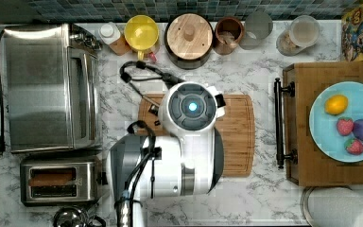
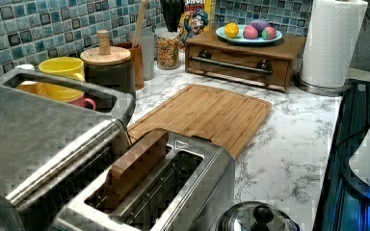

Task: Turn on the toaster.

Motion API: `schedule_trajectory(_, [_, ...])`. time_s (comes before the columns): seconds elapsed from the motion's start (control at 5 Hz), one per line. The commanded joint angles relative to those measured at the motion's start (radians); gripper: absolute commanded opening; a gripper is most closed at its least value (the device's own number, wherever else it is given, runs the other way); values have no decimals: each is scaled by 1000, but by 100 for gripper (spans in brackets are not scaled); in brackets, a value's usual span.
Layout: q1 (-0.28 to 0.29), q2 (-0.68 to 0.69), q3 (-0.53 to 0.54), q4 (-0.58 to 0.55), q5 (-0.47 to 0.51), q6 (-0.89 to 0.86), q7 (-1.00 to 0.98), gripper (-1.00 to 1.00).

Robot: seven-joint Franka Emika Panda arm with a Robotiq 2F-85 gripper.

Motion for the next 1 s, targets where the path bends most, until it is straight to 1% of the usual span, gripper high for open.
schedule_trajectory(0.2, [172, -192, 154, -122, 60, -62, -95, -100])
schedule_trajectory(0.4, [183, -160, 152, -183, 53, -21, -145, -100])
schedule_trajectory(0.6, [205, -147, 158, -227, 39, -22, -140, -100])
schedule_trajectory(0.8, [178, -134, 191, -247, 33, -20, -143, -100])
schedule_trajectory(1.0, [235, -143, 154, -285, 28, -3, -167, -100])
